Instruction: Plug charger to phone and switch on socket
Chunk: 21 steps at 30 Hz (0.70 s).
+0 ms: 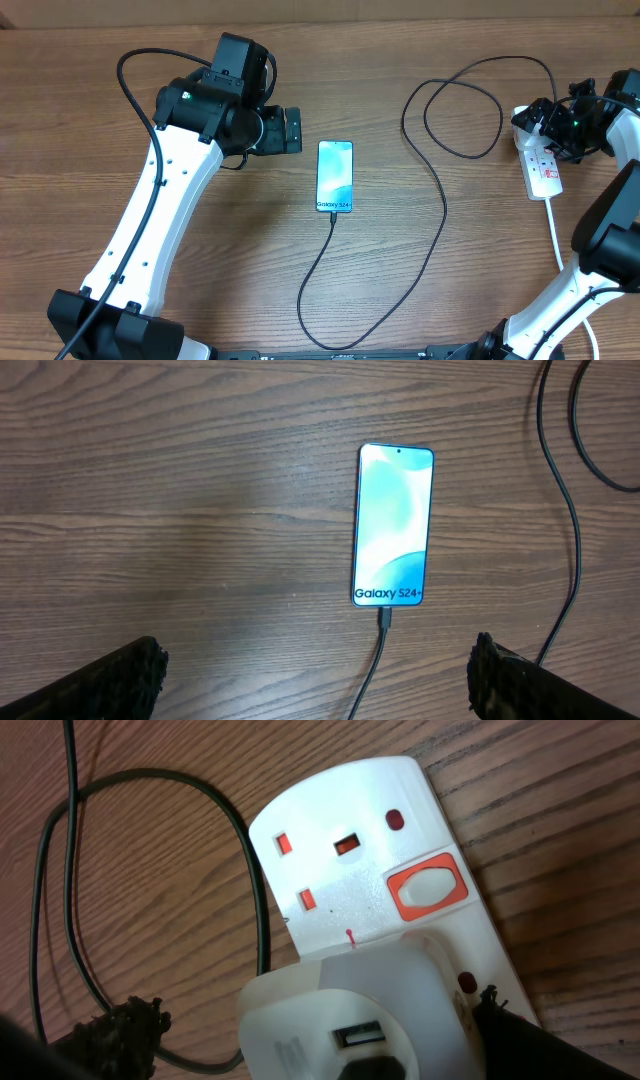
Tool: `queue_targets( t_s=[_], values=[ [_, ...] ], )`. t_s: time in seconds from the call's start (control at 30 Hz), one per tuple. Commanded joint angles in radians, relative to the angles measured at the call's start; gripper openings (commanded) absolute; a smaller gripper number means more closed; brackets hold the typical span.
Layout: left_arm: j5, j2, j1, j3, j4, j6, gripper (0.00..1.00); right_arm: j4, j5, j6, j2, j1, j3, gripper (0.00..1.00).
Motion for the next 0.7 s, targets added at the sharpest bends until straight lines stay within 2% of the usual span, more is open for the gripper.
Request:
queue_targets(
  t_s=[0.0,0.37,0.67],
  values=[
    [-0.010,0.005,-0.002,0.004,-0.001,0.023,1.00,-0.008,-0.041,0.024,0.052,0.045,-0.022,0.99],
    [-0.010,0.005,-0.002,0.004,-0.001,0.023,1.00,-0.055,-0.039,0.033,0.051,-0.002,0.078,0.99],
    [-0.010,0.005,-0.002,0.004,-0.001,0.023,0.99,-0.029,-0.035,-0.002,0.051,-0.022,0.084,0.99]
  ],
)
